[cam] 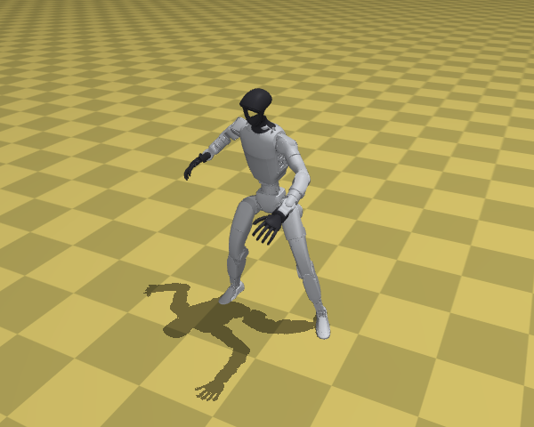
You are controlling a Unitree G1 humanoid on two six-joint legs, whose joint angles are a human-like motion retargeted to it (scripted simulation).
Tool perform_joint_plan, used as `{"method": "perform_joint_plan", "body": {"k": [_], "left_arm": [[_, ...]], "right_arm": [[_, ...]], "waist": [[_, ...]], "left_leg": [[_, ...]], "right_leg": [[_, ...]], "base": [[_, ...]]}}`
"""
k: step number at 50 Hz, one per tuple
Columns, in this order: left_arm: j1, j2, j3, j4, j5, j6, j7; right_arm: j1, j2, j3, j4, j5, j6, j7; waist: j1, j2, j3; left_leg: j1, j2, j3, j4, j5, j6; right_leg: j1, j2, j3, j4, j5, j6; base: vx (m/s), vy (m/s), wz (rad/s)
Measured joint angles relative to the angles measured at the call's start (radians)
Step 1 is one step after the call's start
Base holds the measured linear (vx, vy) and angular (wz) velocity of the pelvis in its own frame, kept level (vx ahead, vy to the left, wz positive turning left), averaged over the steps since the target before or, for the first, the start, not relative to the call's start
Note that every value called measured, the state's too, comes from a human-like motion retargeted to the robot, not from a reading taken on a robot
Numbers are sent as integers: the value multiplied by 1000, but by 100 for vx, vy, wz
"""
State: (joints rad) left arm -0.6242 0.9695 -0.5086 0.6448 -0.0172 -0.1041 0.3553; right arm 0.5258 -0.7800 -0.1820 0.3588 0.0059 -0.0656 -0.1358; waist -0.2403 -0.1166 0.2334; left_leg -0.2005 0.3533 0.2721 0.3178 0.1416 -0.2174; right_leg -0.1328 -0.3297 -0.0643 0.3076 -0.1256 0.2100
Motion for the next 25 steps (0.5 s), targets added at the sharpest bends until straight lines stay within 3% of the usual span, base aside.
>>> {"method": "perform_joint_plan", "body": {"k": [2, 4, 5, 7, 10, 12, 16, 20, 21, 23, 25], "left_arm": [[59, -27, 49, -22, -41, 13, -28], [140, -37, 97, -29, -48, 40, -60], [181, -41, 113, -22, -33, 53, -77], [271, -45, 139, 5, 63, 71, -135], [433, -73, 224, 66, 259, 79, -231], [558, -128, 300, 133, 339, 91, -272], [789, -264, 470, 270, 373, 134, -316], [1007, -345, 630, 358, 319, 147, -342], [1058, -358, 673, 372, 297, 149, -346], [1172, -398, 776, 392, 265, 153, -357], [1294, -457, 883, 400, 268, 154, -379]], "right_arm": [[8, 61, -4, 8, 92, -1, -39], [-36, 102, 27, 37, 164, 4, -82], [-70, 118, 49, 53, 175, 9, -98], [-157, 124, 95, 67, 144, 15, -111], [-344, 74, 185, 68, 67, 12, -113], [-487, -4, 250, 44, 16, 15, -108], [-804, -186, 371, -47, -55, 45, -115], [-1043, -253, 440, -176, -109, 84, -151], [-1078, -245, 444, -209, -132, 89, -156], [-1127, -215, 448, -284, -185, 92, -166], [-1122, -171, 438, -370, -226, 73, -169]], "waist": [[-2, -23, -1], [5, 0, 30], [6, 14, 46], [20, 25, 73], [96, 37, 92], [192, 48, 98], [408, 31, 126], [635, -55, 151], [681, -74, 152], [767, -74, 136], [832, -1, 77]], "left_leg": [[-95, 84, 205, 195, -66, 85], [-253, 110, 158, 381, -185, 92], [-331, 82, 95, 424, -206, 75], [-406, 17, 124, 403, -190, 70], [-412, -55, 342, 264, -188, 94], [-391, -142, 407, 142, -155, 76], [-286, -328, 510, 23, -131, 38], [-85, -480, 684, 45, -79, 17], [-45, -493, 664, 72, -61, 9], [39, -495, 583, 74, -40, -13], [149, -457, 467, -28, -95, -22]], "right_leg": [[1, 31, -15, 62, -67, -17], [-51, 114, -26, 216, -133, -17], [-74, 158, -43, 284, -155, -14], [-101, 230, -81, 362, -189, -29], [-146, 350, -83, 406, -217, -81], [-157, 442, -41, 402, -203, -89], [-46, 576, 89, 281, -117, -49], [213, 615, 278, -1, 109, 52], [270, 625, 291, -60, 165, 52], [355, 637, 235, -125, 244, 52], [373, 612, -17, -32, 238, 52]], "base": [[-3, -114, 35], [-11, -98, 21], [-14, -94, 25], [-14, -93, 10], [-9, -89, -91], [4, -79, -203], [29, -73, -230], [58, -86, -203], [67, -115, -177], [65, -101, -211], [67, -48, -235]]}}
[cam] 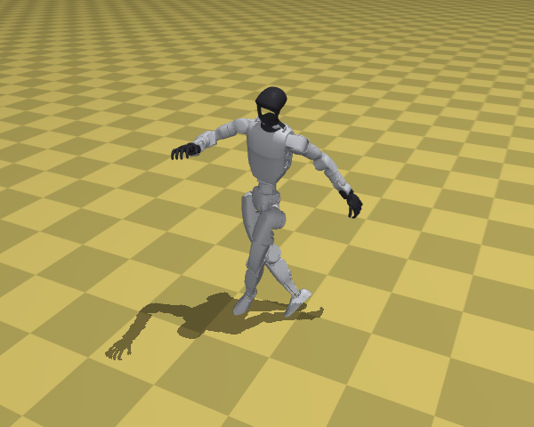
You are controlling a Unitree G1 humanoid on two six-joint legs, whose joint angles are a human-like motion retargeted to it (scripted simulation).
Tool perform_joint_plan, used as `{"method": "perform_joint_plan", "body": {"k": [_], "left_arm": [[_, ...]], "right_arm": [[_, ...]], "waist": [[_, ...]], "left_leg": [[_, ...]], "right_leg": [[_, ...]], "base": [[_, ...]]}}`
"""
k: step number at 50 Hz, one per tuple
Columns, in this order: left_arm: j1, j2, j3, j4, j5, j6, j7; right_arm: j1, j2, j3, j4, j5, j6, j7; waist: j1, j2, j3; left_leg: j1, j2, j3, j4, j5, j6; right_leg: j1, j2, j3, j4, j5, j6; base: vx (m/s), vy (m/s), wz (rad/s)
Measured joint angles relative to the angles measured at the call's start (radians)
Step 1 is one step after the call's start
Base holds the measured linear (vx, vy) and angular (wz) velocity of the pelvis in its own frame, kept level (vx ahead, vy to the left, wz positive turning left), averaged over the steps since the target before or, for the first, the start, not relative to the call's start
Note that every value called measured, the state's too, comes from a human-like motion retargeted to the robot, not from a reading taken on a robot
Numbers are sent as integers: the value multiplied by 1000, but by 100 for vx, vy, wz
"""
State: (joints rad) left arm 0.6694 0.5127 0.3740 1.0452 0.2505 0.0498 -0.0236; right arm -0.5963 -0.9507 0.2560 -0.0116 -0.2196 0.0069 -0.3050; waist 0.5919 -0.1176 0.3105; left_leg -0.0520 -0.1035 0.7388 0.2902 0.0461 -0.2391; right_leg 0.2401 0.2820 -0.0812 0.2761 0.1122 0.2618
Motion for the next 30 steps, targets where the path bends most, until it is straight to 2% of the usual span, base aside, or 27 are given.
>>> {"method": "perform_joint_plan", "body": {"k": [2, 3, 4, 5, 7, 8, 10, 12, 15, 18, 21, 23, 25, 27, 28, 30], "left_arm": [[68, -23, 36, 9, 20, -5, -63], [77, -19, 30, 15, 32, -9, -100], [74, -7, 9, 18, 40, -8, -126], [65, 10, -19, 18, 46, -5, -147], [2, 44, -64, 35, 92, 1, -126], [-48, 63, -90, 43, 104, 10, -92], [-190, 101, -143, 72, 120, 27, -4], [-392, 140, -234, 111, 98, 49, 89], [-757, 187, -445, 159, 3, 71, 210], [-1108, 194, -666, 130, -117, 37, 308], [-1316, 172, -829, 14, -232, -59, 410], [-1358, 166, -879, -90, -279, -124, 463], [-1328, 162, -859, -184, -278, -158, 466], [-1258, 154, -816, -246, -284, -158, 437], [-1224, 152, -802, -257, -291, -154, 426], [-1167, 149, -778, -260, -296, -138, 409]], "right_arm": [[34, 38, 0, -52, 19, -31, 23], [50, 56, 7, -60, 37, -39, 43], [72, 71, 16, -56, 52, -40, 64], [96, 85, 27, -47, 65, -37, 86], [184, 113, 35, -1, 45, -22, 127], [231, 127, 40, 33, 23, -12, 135], [324, 149, 49, 126, -32, -1, 139], [410, 170, 66, 256, -66, 15, 133], [542, 210, 96, 498, -60, 54, 121], [678, 243, 86, 711, -2, 72, 182], [867, 254, -24, 781, 97, 60, 224], [1017, 265, -123, 757, 177, 37, 195], [1169, 298, -216, 719, 231, 6, 167], [1277, 345, -278, 713, 259, -9, 152], [1306, 367, -292, 722, 270, -8, 143], [1316, 395, -320, 747, 295, -2, 110]], "waist": [[32, 58, -71], [45, 53, -95], [43, 37, -98], [34, 15, -91], [-42, -14, -51], [-83, -18, -31], [-170, -10, 20], [-263, 0, 81], [-404, 24, 143], [-555, 43, 160], [-738, -4, 104], [-813, -32, 40], [-819, -14, -26], [-776, 14, -90], [-753, 13, -113], [-712, -4, -147]], "left_leg": [[72, 76, -49, -69, -151, 35], [71, 102, -33, -77, -225, 69], [59, 115, -23, -47, -289, 108], [41, 123, -16, 1, -348, 150], [-35, 176, -79, 232, -446, 184], [-78, 210, -121, 347, -486, 177], [-133, 257, -203, 511, -549, 146], [-170, 271, -301, 595, -588, 126], [-259, 294, -487, 672, -592, 82], [-326, 290, -659, 628, -551, -3], [-298, 172, -746, 400, -431, -23], [-213, 140, -782, 184, -291, -23], [-115, 238, -801, -29, -92, -23], [-81, 395, -714, -97, 80, -21], [-75, 470, -621, -68, 114, -17], [-96, 558, -379, 42, 78, 37]], "right_leg": [[-78, -144, -357, 367, -117, -81], [-141, -262, -464, 585, -154, -129], [-208, -371, -493, 768, -133, -157], [-278, -475, -481, 933, -85, -176], [-414, -554, -329, 1125, 17, -134], [-465, -600, -276, 1199, 12, -139], [-521, -775, -223, 1306, -68, -225], [-579, -886, -133, 1317, -155, -274], [-658, -848, 61, 1179, -231, -241], [-656, -831, 182, 895, -283, -227], [-545, -910, 285, 468, -249, -115], [-432, -963, 248, 184, -172, -25], [-352, -888, 124, 2, -91, 0], [-327, -773, -2, -38, -54, 0], [-309, -735, -67, -22, -70, 0], [-282, -698, -158, -6, -137, -8]], "base": [[69, -44, -161], [63, -53, -99], [58, -56, -47], [55, -60, 51], [48, -66, 151], [43, -64, 189], [37, -60, 200], [23, -68, 228], [10, -84, 254], [7, -87, 254], [7, -78, 253], [10, -101, 114], [9, -139, -34], [10, -158, -106], [13, -157, -102], [8, -146, -78]]}}
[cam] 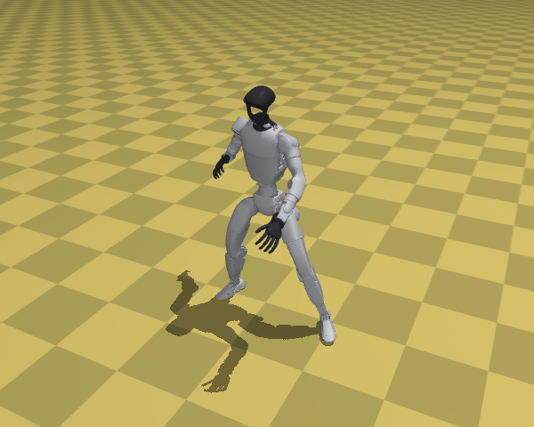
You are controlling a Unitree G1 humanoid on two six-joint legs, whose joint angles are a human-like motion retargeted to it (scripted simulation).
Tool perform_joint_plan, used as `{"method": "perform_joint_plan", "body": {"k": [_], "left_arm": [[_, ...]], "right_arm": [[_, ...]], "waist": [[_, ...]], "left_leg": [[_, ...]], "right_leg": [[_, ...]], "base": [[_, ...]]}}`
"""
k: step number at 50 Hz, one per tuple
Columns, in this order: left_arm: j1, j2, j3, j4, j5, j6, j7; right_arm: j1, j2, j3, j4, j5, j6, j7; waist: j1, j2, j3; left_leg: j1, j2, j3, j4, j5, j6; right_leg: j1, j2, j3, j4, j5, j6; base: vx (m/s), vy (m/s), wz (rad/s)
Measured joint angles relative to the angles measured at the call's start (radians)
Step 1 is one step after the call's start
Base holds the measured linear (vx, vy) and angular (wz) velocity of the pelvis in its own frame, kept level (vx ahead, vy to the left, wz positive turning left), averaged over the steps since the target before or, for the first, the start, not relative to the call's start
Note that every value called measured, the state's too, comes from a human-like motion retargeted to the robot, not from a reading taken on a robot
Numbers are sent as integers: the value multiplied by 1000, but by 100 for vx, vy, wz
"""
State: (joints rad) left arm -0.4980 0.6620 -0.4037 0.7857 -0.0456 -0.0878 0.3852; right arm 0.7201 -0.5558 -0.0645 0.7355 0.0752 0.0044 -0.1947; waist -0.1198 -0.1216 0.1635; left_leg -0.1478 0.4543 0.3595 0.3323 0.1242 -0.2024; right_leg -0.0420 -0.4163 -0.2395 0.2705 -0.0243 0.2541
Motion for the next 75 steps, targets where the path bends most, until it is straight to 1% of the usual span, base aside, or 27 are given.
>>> {"method": "perform_joint_plan", "body": {"k": [2, 5, 8, 11, 15, 17, 20, 22, 23, 25, 27, 29, 31, 34, 37, 40, 42, 45, 50, 53, 55, 57, 60, 65, 70, 73, 75], "left_arm": [[68, 15, 26, 11, 25, 19, -15], [209, 62, 77, 23, 69, 50, -54], [355, 88, 118, 64, 174, 51, -154], [480, 83, 174, 146, 343, 43, -220], [677, 39, 362, 222, 397, 63, -229], [794, 10, 480, 226, 314, 71, -206], [989, -57, 646, 217, 213, 85, -191], [1143, -131, 745, 218, 211, 103, -232], [1211, -166, 781, 226, 225, 111, -267], [1296, -211, 811, 258, 267, 115, -352], [1302, -227, 785, 304, 300, 110, -392], [1252, -218, 723, 343, 308, 119, -381], [1144, -187, 642, 368, 304, 143, -350], [898, -103, 505, 359, 334, 163, -309], [646, 10, 335, 209, 351, 143, -254], [453, 125, 192, -38, 273, 95, -103], [380, 174, 146, -194, 191, 51, 18], [334, 217, 135, -371, 81, -18, 125], [363, 235, 183, -497, 71, -16, 75], [366, 238, 191, -511, 72, 0, 56], [393, 224, 216, -505, 102, 7, 34], [396, 187, 238, -473, 65, 40, 14], [462, 91, 283, -396, 13, 59, -22], [623, -32, 365, -221, 146, 112, -97], [812, -120, 446, -58, 215, 168, -132], [871, -183, 512, 64, 81, 196, -161], [880, -212, 547, 151, 44, 219, -193]], "right_arm": [[-59, 17, 4, 35, 17, 2, -60], [-262, 18, 76, 68, -12, 0, -140], [-570, -24, 206, 62, -65, -4, -131], [-890, -110, 364, -2, -87, -20, -128], [-1207, -248, 509, -227, -114, -17, -170], [-1298, -288, 532, -360, -141, -4, -189], [-1355, -288, 507, -536, -195, 7, -184], [-1302, -251, 458, -639, -217, -6, -163], [-1256, -229, 433, -681, -219, -18, -149], [-1170, -192, 402, -731, -202, -41, -117], [-1099, -165, 396, -722, -182, -48, -97], [-1026, -135, 389, -671, -167, -29, -93], [-948, -91, 381, -579, -145, 10, -102], [-824, -1, 344, -377, -61, 53, -101], [-695, 85, 282, -186, 124, 55, -105], [-554, 142, 206, -78, 320, 21, -151], [-457, 154, 178, -59, 357, 8, -177], [-321, 146, 135, -86, 315, -18, -165], [-140, 146, 31, -172, 319, -34, -72], [-115, 145, -6, -170, 348, -38, -94], [-149, 145, -15, -119, 341, -53, -128], [-297, 105, 38, -25, 356, -19, -142], [-546, 34, 137, 74, 295, 6, -166], [-757, -62, 237, -120, 136, 3, -193], [-793, -69, 274, -394, 56, 13, -137], [-823, -58, 297, -471, -24, 30, -127], [-849, -51, 309, -493, -69, 35, -137]], "waist": [[37, -6, 3], [42, 24, 61], [46, 50, 133], [172, 62, 175], [442, 24, 217], [558, -23, 227], [682, -34, 213], [741, 49, 135], [762, 108, 88], [798, 183, -2], [780, 185, -26], [704, 149, 17], [592, 107, 92], [433, 65, 181], [329, 39, 242], [249, 18, 262], [201, -9, 221], [125, -10, 143], [32, -99, 37], [59, -144, 33], [112, -123, 79], [122, -92, 145], [127, -65, 189], [207, -28, 234], [358, -54, 253], [484, -46, 236], [549, -35, 222]], "left_leg": [[-83, 32, 75, 184, -126, -1], [-285, -18, -22, 380, -199, -33], [-393, -87, 114, 355, -210, 23], [-388, -208, 317, 151, -187, 43], [-288, -431, 527, -62, -103, -22], [-228, -533, 580, -78, -50, -40], [-149, -588, 482, -49, 80, -59], [-40, -548, 418, -84, 119, -59], [29, -515, 387, -111, 102, -56], [103, -439, 347, -147, -31, -26], [110, -419, 330, -119, -262, 55], [67, -415, 293, 33, -467, 128], [-7, -395, 222, 263, -593, 147], [-112, -362, 86, 522, -673, 112], [-113, -377, -37, 544, -695, 93], [-69, -368, -152, 480, -661, 63], [-35, -344, -207, 381, -608, 31], [16, -229, -276, 231, -495, -12], [-102, -122, -111, 353, -215, 85], [-287, -135, -47, 546, -264, 89], [-383, -121, -54, 613, -325, 53], [-457, -137, -9, 517, -281, 88], [-482, -188, 211, 281, -226, 114], [-344, -354, 461, 27, -155, 74], [-131, -491, 336, -10, -121, 67], [-13, -552, 148, -147, -194, 47], [34, -554, 129, -216, -257, 79]], "right_leg": [[-10, 57, 20, 77, -119, 3], [-90, 184, 38, 316, -264, -16], [-140, 305, -11, 428, -320, -50], [-173, 447, 26, 429, -327, -87], [-45, 602, 167, 247, -220, -59], [78, 646, 258, 87, -75, 1], [249, 720, 294, -112, 165, 8], [289, 695, 154, -29, 179, -5], [284, 654, 32, 100, 131, -42], [187, 504, -190, 447, 3, -170], [44, 284, -261, 726, -102, -245], [-96, 92, -218, 867, -196, -268], [-214, -27, -109, 894, -254, -259], [-328, -91, 60, 795, -241, -194], [-334, -113, 156, 586, -168, -114], [-258, -79, 197, 336, -109, -42], [-218, -16, 246, 171, -60, 2], [-133, 147, 263, -43, 17, 8], [-21, 236, 278, -117, 122, 8], [-11, 229, 229, -35, -47, -16], [-30, 289, 205, 95, -191, -85], [-85, 354, 183, 207, -241, -155], [-211, 426, 136, 393, -284, -125], [-144, 560, 138, 310, -269, -125], [49, 628, 264, 173, -214, -55], [123, 675, 379, 155, -231, -15], [129, 692, 414, 186, -261, 0]], "base": [[-1, -127, -53], [-11, -114, -10], [-16, -108, -12], [-1, -100, -151], [40, -92, -237], [64, -106, -193], [68, -116, -182], [88, -49, -236], [96, -34, -226], [89, -46, -197], [76, -53, -88], [65, -59, 72], [51, -69, 211], [39, -71, 263], [31, -68, 213], [31, -75, 160], [37, -86, 98], [39, -99, 77], [28, -89, 87], [9, -70, 55], [2, -71, 20], [-17, -69, 48], [-10, -58, 15], [18, -44, -56], [36, -32, -126], [40, -22, -209], [31, -16, -171]]}}
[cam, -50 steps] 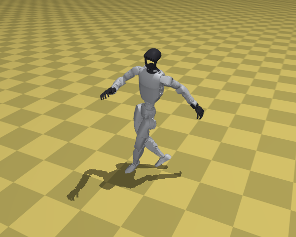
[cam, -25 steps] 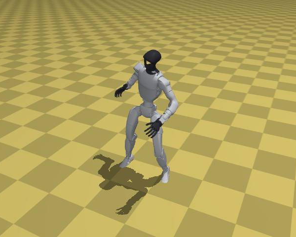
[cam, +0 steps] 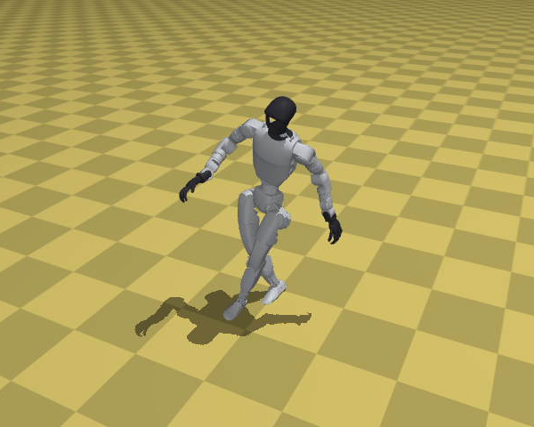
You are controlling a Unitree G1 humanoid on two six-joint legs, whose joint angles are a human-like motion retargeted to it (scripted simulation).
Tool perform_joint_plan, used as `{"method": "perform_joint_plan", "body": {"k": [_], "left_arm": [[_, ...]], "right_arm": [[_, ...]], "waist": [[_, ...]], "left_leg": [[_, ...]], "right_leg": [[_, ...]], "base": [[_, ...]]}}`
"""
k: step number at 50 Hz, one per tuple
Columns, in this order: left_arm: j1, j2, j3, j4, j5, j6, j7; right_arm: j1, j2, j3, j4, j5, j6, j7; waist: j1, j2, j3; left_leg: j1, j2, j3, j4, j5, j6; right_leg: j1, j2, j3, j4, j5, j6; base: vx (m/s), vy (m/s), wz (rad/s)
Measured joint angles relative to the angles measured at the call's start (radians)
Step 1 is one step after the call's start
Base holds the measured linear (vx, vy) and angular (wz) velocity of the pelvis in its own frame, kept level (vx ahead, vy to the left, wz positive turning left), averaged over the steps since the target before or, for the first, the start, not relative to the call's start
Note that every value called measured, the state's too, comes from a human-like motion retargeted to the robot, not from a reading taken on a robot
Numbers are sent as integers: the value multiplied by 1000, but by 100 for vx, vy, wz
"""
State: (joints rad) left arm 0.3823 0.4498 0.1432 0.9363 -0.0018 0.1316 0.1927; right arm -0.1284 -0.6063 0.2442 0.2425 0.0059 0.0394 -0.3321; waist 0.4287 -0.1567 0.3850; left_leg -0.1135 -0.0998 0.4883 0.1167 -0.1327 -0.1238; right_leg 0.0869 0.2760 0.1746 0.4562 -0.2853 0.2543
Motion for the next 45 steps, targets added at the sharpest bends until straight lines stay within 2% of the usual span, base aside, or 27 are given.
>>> {"method": "perform_joint_plan", "body": {"k": [4, 9, 13, 16, 18, 20, 22, 25, 28, 30, 32, 35, 37, 40, 43, 45], "left_arm": [[-13, -31, -20, 126, 57, 38, -17], [-48, -56, -134, 200, 115, 17, -19], [-40, -64, -173, 180, 84, 5, -40], [-4, -72, -186, 120, 92, -8, -35], [15, -70, -207, 70, 86, -22, -32], [26, -65, -236, 24, 74, -42, -37], [33, -62, -258, -13, 70, -70, -48], [31, -75, -269, -41, 81, -108, -56], [-14, -96, -307, -27, 68, -109, -48], [-21, -104, -331, -8, 117, -140, -77], [-68, -56, -414, -21, 71, -139, -91], [-65, 7, -457, -26, 76, -164, -93], [-38, 23, -455, -14, 82, -161, -36], [37, 27, -429, -15, 93, -156, 44], [132, 32, -327, -73, 115, -178, -59], [165, 48, -246, -116, 120, -190, -172]], "right_arm": [[-56, 41, 42, 29, 8, 3, -37], [-74, 95, 105, 94, 104, -17, -14], [17, 109, 102, 108, 166, -29, 18], [106, 101, 62, 125, 162, -33, 32], [143, 83, 43, 153, 132, -25, 50], [167, 55, 32, 191, 84, -16, 82], [178, 19, 30, 230, 43, -19, 112], [159, -39, 43, 302, 12, -41, 125], [52, -101, 100, 415, -23, -46, 104], [-15, -116, 121, 483, -101, -63, 97], [-95, -152, 178, 520, -109, -50, 93], [-95, -159, 182, 541, -115, -67, 67], [-10, -142, 138, 550, -73, -68, 25], [203, -95, 7, 545, 21, -57, -2], [412, -38, -159, 535, 59, -56, 102], [502, -4, -241, 545, 69, -56, 179]], "waist": [[59, -8, -16], [30, -1, -29], [4, 56, -69], [-19, 130, -95], [-37, 159, -106], [-68, 167, -117], [-106, 182, -124], [-136, 256, -108], [-146, 315, -48], [-175, 352, 15], [-205, 300, 40], [-260, 258, 39], [-279, 245, 2], [-305, 241, -64], [-341, 245, -114], [-363, 249, -138]], "left_leg": [[-26, 18, 83, 18, -25, 53], [-90, 34, 83, 121, -68, 41], [-61, 13, 53, 56, -39, 45], [-45, 8, 21, 39, 41, 54], [-75, -9, 13, 62, 162, 63], [-162, -36, 30, 149, 316, 67], [-284, -32, 56, 294, 385, 38], [-418, 38, 27, 423, 270, -16], [-446, 126, -52, 321, 177, 27], [-451, 237, -130, 399, 70, 30], [-506, 235, -259, 439, 86, 70], [-551, 304, -385, 681, -2, 72], [-513, 354, -426, 760, -61, 81], [-349, 345, -493, 709, -97, 71], [-136, 281, -502, 536, -30, 38], [-28, 273, -401, 424, -15, 37]], "right_leg": [[-97, -30, -90, 150, -14, 6], [-192, -64, -187, 285, -2, 8], [-190, -74, -183, 292, -17, 8], [-151, -81, -174, 237, 17, 8], [-131, -99, -150, 179, 59, 8], [-127, -157, -144, 123, 70, 8], [-126, -230, -195, 77, 31, -16], [-127, -278, -265, 41, -14, -83], [-237, -310, -256, 181, -18, -116], [-263, -314, -258, 267, -18, -122], [-381, -389, -237, 370, -31, -91], [-414, -443, -222, 364, -50, -85], [-377, -469, -228, 259, 1, -76], [-258, -515, -247, 43, 210, -61], [-201, -579, -291, -29, 524, -64], [-243, -610, -328, 24, 630, -65]], "base": [[17, -12, -88], [10, -3, 1], [9, 16, 23], [0, 26, 38], [-15, 27, 60], [-25, 36, 91], [-29, 43, 98], [-34, 42, 24], [-39, 40, -61], [-30, 36, -59], [-36, 33, -8], [-18, 41, 25], [-6, 56, 49], [3, 73, 94], [5, 91, 141], [-2, 96, 153]]}}
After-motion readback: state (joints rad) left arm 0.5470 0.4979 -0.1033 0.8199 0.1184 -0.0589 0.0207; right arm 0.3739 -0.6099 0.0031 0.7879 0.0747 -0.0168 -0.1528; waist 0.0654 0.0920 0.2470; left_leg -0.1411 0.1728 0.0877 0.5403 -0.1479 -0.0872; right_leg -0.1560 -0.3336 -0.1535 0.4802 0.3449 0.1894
